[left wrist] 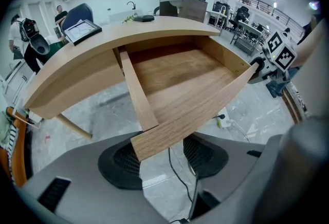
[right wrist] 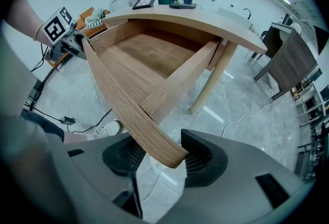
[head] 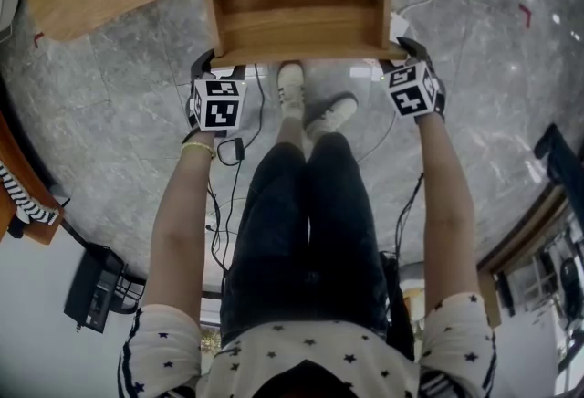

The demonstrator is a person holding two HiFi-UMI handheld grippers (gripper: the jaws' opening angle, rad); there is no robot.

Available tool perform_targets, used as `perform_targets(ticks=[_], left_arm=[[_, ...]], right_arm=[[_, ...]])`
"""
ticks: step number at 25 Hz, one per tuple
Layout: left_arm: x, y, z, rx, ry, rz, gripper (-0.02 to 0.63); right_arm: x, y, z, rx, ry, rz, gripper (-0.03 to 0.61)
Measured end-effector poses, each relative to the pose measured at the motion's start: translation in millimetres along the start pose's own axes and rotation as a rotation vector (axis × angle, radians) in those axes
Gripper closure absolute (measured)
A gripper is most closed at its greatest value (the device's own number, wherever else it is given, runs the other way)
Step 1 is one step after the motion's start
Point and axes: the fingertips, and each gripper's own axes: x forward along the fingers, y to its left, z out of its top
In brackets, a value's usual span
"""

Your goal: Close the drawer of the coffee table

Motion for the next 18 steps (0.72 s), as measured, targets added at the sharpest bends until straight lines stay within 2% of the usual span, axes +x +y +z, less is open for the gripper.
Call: perform_targets(ticks=[18], left_arm=[[9, 15, 31, -0.003, -0.03, 0.013, 0.371]], right_arm=[[6, -27, 27, -0.013, -0.015, -0.024, 0.365]])
